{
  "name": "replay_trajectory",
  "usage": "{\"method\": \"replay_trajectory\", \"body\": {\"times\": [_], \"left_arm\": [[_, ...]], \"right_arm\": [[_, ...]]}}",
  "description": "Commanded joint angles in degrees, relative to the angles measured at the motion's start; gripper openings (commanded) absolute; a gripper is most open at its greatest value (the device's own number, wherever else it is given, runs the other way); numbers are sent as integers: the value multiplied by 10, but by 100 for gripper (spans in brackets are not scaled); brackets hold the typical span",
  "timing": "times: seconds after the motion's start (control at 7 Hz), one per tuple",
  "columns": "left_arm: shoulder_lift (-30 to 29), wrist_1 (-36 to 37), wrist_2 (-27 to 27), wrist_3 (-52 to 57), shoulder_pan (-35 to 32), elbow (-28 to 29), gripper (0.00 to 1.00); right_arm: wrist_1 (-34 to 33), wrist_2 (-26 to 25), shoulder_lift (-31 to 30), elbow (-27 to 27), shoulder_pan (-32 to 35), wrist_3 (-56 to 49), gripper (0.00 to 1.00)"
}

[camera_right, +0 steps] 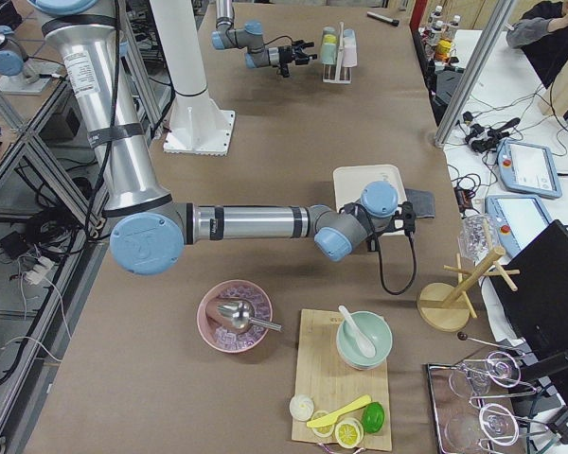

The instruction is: Pick up and place green cup on tray

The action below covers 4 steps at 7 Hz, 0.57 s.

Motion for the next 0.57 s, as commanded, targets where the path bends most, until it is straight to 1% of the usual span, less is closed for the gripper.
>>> {"method": "replay_trajectory", "body": {"times": [0.0, 0.14, 0.29, 0.43], "left_arm": [[-31, 0, 27, -3, -30, 44, 98], [-34, 0, 31, -3, -35, 44, 98], [-35, 0, 32, -3, -45, 44, 98], [-34, 0, 34, -20, -60, 44, 98]], "right_arm": [[0, 15, 70, -4, -24, 83, 0], [0, 14, 97, -5, -54, 110, 0], [14, 6, 119, -4, -83, 155, 0], [52, -27, 126, -5, -118, 192, 0]]}}
